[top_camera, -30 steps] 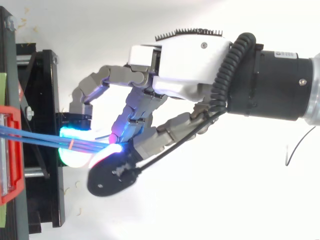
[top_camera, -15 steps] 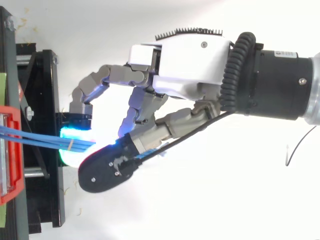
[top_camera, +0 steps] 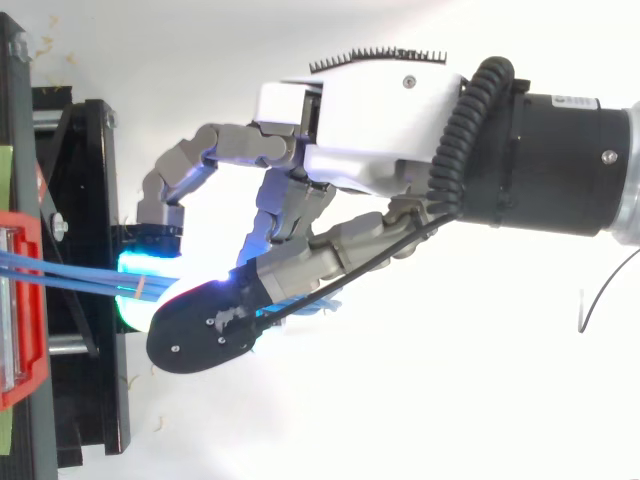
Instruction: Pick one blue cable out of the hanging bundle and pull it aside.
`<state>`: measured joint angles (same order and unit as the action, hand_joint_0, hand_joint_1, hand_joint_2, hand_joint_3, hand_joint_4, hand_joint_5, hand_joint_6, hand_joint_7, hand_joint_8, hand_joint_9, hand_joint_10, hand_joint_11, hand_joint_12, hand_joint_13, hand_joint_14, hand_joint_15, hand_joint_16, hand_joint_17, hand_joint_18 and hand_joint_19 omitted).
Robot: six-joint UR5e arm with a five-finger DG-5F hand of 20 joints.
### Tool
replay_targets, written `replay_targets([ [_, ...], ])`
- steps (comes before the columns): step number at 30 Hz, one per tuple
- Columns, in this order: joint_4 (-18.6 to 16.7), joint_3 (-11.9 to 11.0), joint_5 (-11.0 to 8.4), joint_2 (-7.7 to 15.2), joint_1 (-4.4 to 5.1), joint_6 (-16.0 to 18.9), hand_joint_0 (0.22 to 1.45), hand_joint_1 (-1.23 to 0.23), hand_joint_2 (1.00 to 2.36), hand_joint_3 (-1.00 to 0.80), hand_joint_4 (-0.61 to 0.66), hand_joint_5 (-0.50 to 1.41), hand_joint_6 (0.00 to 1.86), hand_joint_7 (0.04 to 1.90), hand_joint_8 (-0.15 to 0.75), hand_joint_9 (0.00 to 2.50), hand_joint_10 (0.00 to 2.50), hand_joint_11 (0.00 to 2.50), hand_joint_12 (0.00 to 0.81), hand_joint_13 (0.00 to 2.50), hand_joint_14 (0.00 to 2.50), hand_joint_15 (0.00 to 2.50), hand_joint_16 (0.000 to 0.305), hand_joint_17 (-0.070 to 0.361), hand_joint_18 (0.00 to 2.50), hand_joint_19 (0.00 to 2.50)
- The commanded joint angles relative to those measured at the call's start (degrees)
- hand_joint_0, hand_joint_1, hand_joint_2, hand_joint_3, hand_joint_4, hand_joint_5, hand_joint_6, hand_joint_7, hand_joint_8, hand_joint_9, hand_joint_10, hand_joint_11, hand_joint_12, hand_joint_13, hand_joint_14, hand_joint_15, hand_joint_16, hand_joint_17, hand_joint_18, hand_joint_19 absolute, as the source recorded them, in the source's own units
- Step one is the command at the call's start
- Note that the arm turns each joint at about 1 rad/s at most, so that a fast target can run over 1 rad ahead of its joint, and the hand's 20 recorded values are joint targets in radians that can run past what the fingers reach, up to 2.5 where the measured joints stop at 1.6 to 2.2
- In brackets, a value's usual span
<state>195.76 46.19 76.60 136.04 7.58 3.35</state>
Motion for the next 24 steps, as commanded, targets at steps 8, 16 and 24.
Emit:
replay_targets([
  [8, 0.15, -0.67, 1.28, 0.02, -0.46, -0.27, 0.85, -0.97, 1.00, -0.50, -0.34, -0.07, 0.95, 1.01, 0.182, 1.52, 0.03, 0.70, 0.280, 1.20, 0.03, 0.69, 0.041, 0.092, 0.95, 0.80],
  [16, 0.85, -0.67, 1.72, 0.02, -0.55, -0.27, 0.78, -1.01, 1.00, -0.50, -0.35, -0.05, 0.94, 0.91, 0.156, 1.56, 0.03, 0.68, 0.261, 1.23, 0.03, 0.69, 0.038, 0.086, 1.01, 0.75],
  [24, 0.94, -0.67, 1.72, 0.02, -0.64, -0.27, 0.74, -1.02, 1.00, -0.50, -0.34, -0.05, 0.93, 0.90, 0.160, 1.57, 0.03, 0.67, 0.269, 1.23, 0.03, 0.69, 0.038, 0.086, 1.00, 0.76],
])
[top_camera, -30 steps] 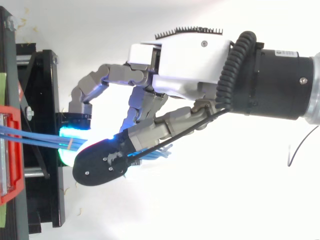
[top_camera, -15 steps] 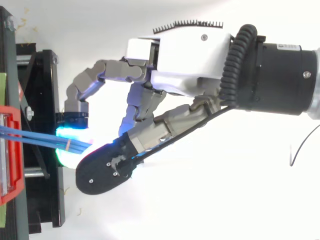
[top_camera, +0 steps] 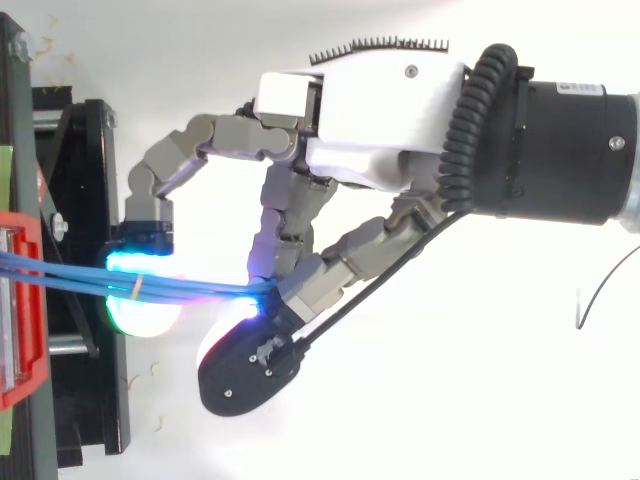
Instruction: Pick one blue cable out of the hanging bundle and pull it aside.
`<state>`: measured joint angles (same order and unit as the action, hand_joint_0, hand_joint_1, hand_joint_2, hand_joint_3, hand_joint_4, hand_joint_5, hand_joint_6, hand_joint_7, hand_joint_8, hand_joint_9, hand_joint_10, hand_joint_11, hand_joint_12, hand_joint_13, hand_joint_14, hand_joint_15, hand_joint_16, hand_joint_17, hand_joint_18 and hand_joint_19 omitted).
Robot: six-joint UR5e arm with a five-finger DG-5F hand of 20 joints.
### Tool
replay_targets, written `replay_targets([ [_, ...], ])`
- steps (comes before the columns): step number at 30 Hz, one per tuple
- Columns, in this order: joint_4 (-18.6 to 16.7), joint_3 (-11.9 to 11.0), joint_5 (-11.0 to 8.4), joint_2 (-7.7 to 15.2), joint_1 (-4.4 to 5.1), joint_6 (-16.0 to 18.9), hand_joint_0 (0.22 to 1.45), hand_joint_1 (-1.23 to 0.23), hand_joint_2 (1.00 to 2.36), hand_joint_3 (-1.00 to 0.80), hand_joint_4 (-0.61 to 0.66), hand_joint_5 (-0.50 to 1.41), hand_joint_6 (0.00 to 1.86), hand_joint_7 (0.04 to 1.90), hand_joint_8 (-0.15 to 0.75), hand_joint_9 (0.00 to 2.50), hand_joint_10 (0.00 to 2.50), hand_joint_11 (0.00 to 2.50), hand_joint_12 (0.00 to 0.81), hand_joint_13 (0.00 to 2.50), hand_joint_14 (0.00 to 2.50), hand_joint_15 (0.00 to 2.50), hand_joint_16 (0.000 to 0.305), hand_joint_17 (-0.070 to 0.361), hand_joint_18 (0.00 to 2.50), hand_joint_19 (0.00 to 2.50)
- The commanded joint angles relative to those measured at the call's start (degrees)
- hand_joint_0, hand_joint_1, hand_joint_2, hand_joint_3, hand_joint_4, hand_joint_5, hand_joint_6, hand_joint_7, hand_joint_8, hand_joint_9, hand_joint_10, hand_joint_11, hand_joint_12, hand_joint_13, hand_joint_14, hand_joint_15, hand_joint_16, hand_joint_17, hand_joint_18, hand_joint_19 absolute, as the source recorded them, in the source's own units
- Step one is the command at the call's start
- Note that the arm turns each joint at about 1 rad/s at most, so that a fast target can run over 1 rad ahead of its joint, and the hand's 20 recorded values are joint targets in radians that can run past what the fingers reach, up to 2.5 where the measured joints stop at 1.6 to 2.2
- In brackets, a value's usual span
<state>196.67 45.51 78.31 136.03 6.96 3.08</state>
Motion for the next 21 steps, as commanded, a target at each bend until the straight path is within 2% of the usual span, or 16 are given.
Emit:
replay_targets([
  [1, 0.03, 0.01, 0.00, -0.06, -0.02, -0.01, 0.73, -1.02, 1.00, -0.50, -0.33, -0.05, 0.93, 0.90, 0.162, 1.57, 0.03, 0.68, 0.268, 1.23, 0.03, 0.69, 0.039, 0.087, 1.00, 0.76],
  [6, 0.12, 0.01, 0.00, -0.06, -0.02, -0.01, 0.64, -1.02, 1.00, -0.50, -0.26, -0.04, 0.92, 0.83, 0.171, 1.56, 0.03, 0.67, 0.279, 1.22, 0.03, 0.70, 0.039, 0.088, 1.00, 0.77],
  [10, 0.12, 0.01, 0.00, 0.03, -0.02, -0.01, 0.64, -1.03, 1.00, -0.50, -0.31, -0.04, 0.90, 0.89, 0.153, 1.56, 0.03, 0.63, 0.271, 1.22, 0.03, 0.69, 0.038, 0.086, 1.00, 0.77],
  [15, 0.12, 0.10, 0.00, 0.03, -0.02, 0.08, 0.63, -1.04, 1.00, -0.50, -0.30, -0.04, 0.90, 0.89, 0.144, 1.57, 0.03, 0.63, 0.271, 1.22, 0.03, 0.69, 0.038, 0.086, 1.00, 0.77],
  [21, 0.30, 0.10, 0.00, -0.06, -0.02, 0.08, 0.53, -0.95, 1.00, -0.50, -0.30, -0.01, 0.84, 0.87, 0.141, 1.58, 0.03, 0.57, 0.277, 1.23, 0.03, 0.66, 0.041, 0.093, 1.02, 0.77],
])
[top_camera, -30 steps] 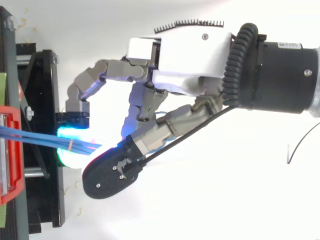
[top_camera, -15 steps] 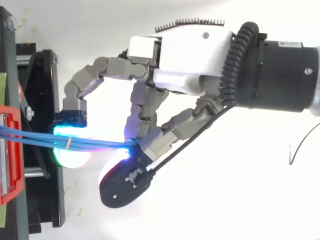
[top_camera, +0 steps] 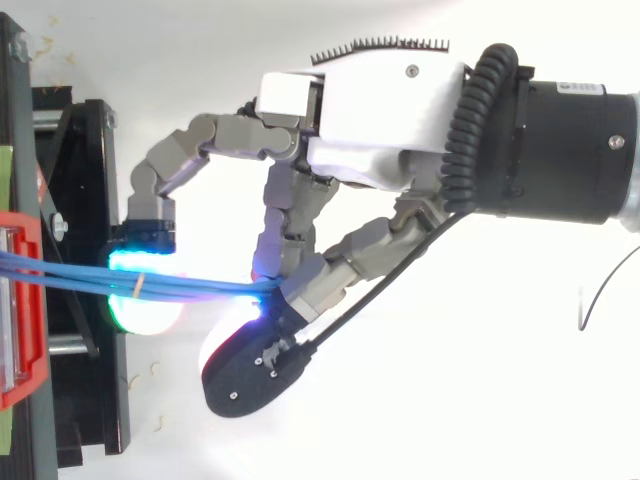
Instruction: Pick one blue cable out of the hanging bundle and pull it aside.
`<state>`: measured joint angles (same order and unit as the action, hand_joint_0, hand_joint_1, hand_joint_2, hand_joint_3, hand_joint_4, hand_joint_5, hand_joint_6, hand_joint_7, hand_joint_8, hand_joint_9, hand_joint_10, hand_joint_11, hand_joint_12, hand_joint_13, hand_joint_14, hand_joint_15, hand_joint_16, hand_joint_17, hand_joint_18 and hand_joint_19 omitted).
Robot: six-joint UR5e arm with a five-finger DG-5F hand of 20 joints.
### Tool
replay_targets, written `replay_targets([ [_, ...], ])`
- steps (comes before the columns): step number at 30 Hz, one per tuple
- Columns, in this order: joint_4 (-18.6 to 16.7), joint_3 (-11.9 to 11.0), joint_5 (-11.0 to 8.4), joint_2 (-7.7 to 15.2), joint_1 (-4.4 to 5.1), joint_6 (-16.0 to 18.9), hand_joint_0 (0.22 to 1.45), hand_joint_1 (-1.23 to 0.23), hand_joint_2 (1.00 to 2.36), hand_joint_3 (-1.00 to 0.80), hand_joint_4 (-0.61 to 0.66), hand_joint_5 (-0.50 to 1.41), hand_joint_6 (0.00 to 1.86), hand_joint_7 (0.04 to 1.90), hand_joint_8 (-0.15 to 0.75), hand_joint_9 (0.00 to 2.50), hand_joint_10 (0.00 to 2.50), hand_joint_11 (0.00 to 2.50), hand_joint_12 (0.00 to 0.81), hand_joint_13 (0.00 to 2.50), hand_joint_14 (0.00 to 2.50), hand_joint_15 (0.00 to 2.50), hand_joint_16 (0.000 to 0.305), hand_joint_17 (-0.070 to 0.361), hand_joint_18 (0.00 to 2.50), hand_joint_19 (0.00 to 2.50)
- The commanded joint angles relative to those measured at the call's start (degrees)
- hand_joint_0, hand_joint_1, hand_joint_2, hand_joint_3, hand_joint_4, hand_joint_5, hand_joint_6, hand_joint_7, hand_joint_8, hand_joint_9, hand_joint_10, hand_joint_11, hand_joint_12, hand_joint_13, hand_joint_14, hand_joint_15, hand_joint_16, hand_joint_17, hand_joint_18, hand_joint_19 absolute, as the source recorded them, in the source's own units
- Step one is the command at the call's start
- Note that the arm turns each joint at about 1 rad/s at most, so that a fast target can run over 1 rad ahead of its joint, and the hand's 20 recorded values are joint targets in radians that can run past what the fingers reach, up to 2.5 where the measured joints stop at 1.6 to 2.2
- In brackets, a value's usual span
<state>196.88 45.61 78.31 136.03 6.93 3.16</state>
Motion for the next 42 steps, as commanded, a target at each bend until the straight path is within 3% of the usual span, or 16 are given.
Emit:
replay_targets([
  [1, -0.01, 0.01, 0.00, -0.06, 0.02, 0.10, 0.52, -0.90, 1.00, -0.50, -0.31, -0.01, 0.83, 0.90, 0.145, 1.60, 0.02, 0.55, 0.283, 1.24, 0.03, 0.66, 0.042, 0.093, 1.02, 0.77],
  [9, -0.01, -0.43, -0.26, 0.03, 0.19, 0.36, 0.52, -0.80, 1.00, -0.50, -0.30, 0.00, 0.81, 0.94, 0.148, 1.62, 0.03, 0.55, 0.288, 1.24, 0.03, 0.66, 0.043, 0.097, 1.03, 0.78],
  [18, -0.09, 1.15, 0.00, 0.03, -0.07, 0.36, 0.37, -0.83, 1.00, -0.50, -0.25, 0.01, 0.75, 0.98, 0.201, 1.58, 0.02, 0.51, 0.361, 1.25, 0.02, 0.62, 0.057, 0.128, 1.11, 0.72],
  [26, 0.08, 1.77, 0.00, 0.03, -0.25, 1.24, 0.28, -0.74, 1.00, -0.50, -0.16, 0.00, 0.66, 1.05, 0.232, 1.44, 0.02, 0.47, 0.413, 1.18, 0.02, 0.59, 0.068, 0.153, 1.12, 0.68],
  [31, -0.01, 1.77, 0.00, 0.03, -0.42, 1.15, 0.23, -0.70, 1.00, -0.50, -0.08, 0.00, 0.55, 1.18, 0.261, 1.28, 0.02, 0.45, 0.447, 1.04, 0.02, 0.56, 0.075, 0.168, 1.01, 0.65],
  [38, 0.08, 1.77, 0.00, 0.03, -0.51, 0.97, 0.24, -0.64, 1.00, -0.50, -0.04, 0.00, 0.52, 1.21, 0.263, 1.24, 0.02, 0.45, 0.449, 1.01, 0.02, 0.55, 0.074, 0.168, 0.96, 0.64],
  [42, 0.08, 1.77, 0.00, -0.06, -0.51, 1.15, 0.30, -0.55, 1.00, -0.50, -0.10, 0.00, 0.50, 1.25, 0.247, 1.25, 0.02, 0.43, 0.432, 1.00, 0.02, 0.55, 0.071, 0.159, 0.93, 0.66],
])
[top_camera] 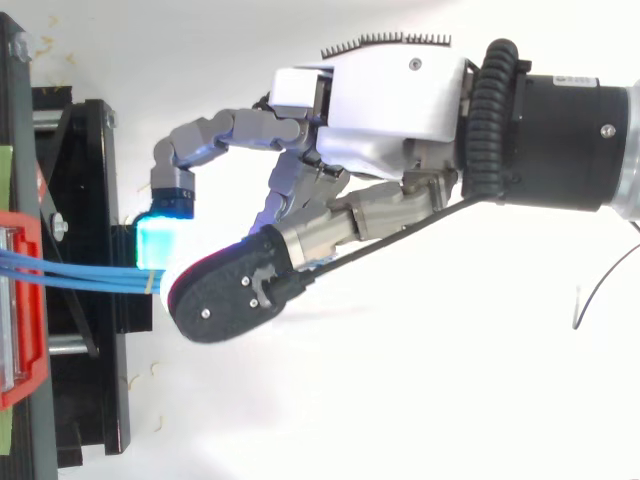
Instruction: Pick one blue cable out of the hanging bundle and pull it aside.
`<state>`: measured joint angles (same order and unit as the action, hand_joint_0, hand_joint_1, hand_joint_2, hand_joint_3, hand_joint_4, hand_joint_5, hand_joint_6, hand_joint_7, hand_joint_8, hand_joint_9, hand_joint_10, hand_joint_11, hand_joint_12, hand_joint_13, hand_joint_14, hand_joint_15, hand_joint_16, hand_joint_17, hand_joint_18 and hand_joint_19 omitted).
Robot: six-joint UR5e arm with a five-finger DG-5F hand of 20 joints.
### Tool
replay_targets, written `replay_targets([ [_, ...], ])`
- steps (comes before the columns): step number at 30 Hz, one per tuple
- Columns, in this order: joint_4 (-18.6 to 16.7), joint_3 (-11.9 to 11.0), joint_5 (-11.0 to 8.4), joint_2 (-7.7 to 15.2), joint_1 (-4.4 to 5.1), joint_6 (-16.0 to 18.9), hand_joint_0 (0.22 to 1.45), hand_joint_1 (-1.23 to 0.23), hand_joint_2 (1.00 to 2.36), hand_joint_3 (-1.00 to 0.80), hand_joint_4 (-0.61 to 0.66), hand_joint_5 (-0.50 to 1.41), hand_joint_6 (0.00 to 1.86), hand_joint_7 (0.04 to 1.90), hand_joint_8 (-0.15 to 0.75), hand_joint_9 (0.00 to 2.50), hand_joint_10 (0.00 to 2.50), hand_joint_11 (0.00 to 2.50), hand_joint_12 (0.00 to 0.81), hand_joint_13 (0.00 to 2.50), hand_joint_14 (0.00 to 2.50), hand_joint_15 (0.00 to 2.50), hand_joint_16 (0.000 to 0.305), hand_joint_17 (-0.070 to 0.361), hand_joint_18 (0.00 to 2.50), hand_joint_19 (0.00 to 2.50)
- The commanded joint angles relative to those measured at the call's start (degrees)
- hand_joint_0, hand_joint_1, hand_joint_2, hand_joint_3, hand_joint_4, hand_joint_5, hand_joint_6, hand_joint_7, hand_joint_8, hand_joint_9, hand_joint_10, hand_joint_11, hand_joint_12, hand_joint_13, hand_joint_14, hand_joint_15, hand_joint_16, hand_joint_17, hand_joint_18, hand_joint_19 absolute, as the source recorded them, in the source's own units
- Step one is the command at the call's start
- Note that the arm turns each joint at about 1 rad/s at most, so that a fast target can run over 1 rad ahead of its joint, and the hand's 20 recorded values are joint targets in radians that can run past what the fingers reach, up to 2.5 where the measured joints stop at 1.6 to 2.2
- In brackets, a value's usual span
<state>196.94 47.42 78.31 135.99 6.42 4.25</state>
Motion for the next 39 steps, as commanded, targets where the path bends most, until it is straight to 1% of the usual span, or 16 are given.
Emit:
replay_targets([
  [1, -0.07, -0.05, 0.00, -0.03, 0.00, 0.06, 0.33, -0.53, 1.00, -0.50, -0.11, 0.01, 0.50, 1.24, 0.241, 1.26, 0.02, 0.44, 0.423, 0.99, 0.02, 0.55, 0.069, 0.154, 0.91, 0.67],
  [5, -0.15, -0.05, 0.00, -0.03, 0.00, 0.06, 0.41, -0.50, 1.00, -0.50, -0.15, 0.01, 0.50, 1.25, 0.221, 1.25, 0.02, 0.44, 0.400, 0.98, 0.02, 0.57, 0.063, 0.143, 0.86, 0.70],
  [6, -0.07, -0.14, 0.00, -0.03, -0.09, 0.06, 0.41, -0.51, 1.00, -0.50, -0.15, 0.01, 0.50, 1.25, 0.224, 1.27, 0.02, 0.44, 0.405, 0.99, 0.02, 0.56, 0.065, 0.146, 0.88, 0.69],
  [11, 0.20, -0.84, 0.00, -0.12, -0.09, -0.03, 0.44, -0.56, 1.00, -0.50, -0.15, 0.01, 0.50, 1.28, 0.222, 1.28, 0.02, 0.45, 0.393, 1.00, 0.02, 0.58, 0.062, 0.139, 0.87, 0.70],
  [12, 0.72, -1.28, 0.00, -0.12, 0.00, -0.03, 0.44, -0.57, 1.00, -0.50, -0.15, 0.01, 0.50, 1.29, 0.218, 1.29, 0.02, 0.47, 0.389, 1.00, 0.02, 0.57, 0.061, 0.137, 0.86, 0.71],
  [13, 1.34, -1.72, 0.00, -0.12, -0.09, -0.29, 0.43, -0.58, 1.00, -0.50, -0.17, 0.01, 0.50, 1.31, 0.204, 1.28, 0.02, 0.48, 0.371, 0.98, 0.02, 0.59, 0.056, 0.126, 0.82, 0.74],
  [19, 2.39, -2.16, -0.09, -0.12, 0.43, -0.55, 0.41, -0.63, 1.00, -0.50, -0.13, 0.01, 0.51, 1.30, 0.222, 1.29, 0.02, 0.47, 0.381, 1.00, 0.02, 0.58, 0.059, 0.132, 0.87, 0.73],
  [20, 2.48, -2.16, -0.18, -0.12, 0.79, -0.64, 0.41, -0.63, 1.00, -0.50, -0.13, 0.01, 0.51, 1.30, 0.222, 1.29, 0.02, 0.47, 0.382, 1.01, 0.02, 0.58, 0.059, 0.132, 0.87, 0.73],
  [23, 2.48, -2.33, -0.18, -0.12, 1.23, -0.55, 0.42, -0.65, 1.00, -0.50, -0.13, 0.01, 0.53, 1.26, 0.214, 1.31, 0.02, 0.49, 0.379, 1.01, 0.02, 0.59, 0.057, 0.129, 0.88, 0.73],
  [26, 2.39, -2.33, -0.18, -0.12, 1.49, -0.55, 0.45, -0.68, 1.00, -0.50, -0.12, 0.00, 0.55, 1.25, 0.210, 1.31, 0.02, 0.50, 0.367, 1.02, 0.02, 0.59, 0.054, 0.122, 0.87, 0.75],
  [33, 2.39, -2.95, -0.18, -0.20, 1.58, -0.64, 0.53, -0.79, 1.00, -0.50, -0.12, -0.01, 0.59, 1.21, 0.196, 1.28, 0.02, 0.53, 0.337, 0.99, 0.02, 0.62, 0.047, 0.106, 0.83, 0.78],
  [34, 2.39, -3.21, -0.18, -0.12, 1.58, -0.64, 0.56, -0.81, 1.00, -0.47, -0.13, -0.02, 0.61, 1.22, 0.193, 1.28, 0.03, 0.55, 0.334, 0.99, 0.03, 0.62, 0.046, 0.103, 0.83, 0.79],
  [35, 2.31, -3.21, -0.18, -0.12, 1.67, -0.64, 0.57, -0.82, 1.00, -0.45, -0.12, -0.03, 0.65, 1.12, 0.197, 1.28, 0.02, 0.55, 0.332, 0.99, 0.03, 0.62, 0.045, 0.102, 0.83, 0.79],
  [37, 2.31, -3.13, -0.09, -0.12, 1.84, -0.55, 0.57, -0.82, 1.01, -0.40, -0.09, -0.04, 0.72, 1.00, 0.201, 1.28, 0.02, 0.55, 0.337, 1.01, 0.03, 0.63, 0.047, 0.105, 0.84, 0.78],
  [39, 2.31, -3.13, -0.09, -0.12, 1.84, -0.55, 0.58, -0.82, 1.01, -0.35, -0.07, -0.05, 0.76, 0.94, 0.209, 1.29, 0.02, 0.56, 0.346, 1.02, 0.03, 0.62, 0.049, 0.110, 0.86, 0.77],
])
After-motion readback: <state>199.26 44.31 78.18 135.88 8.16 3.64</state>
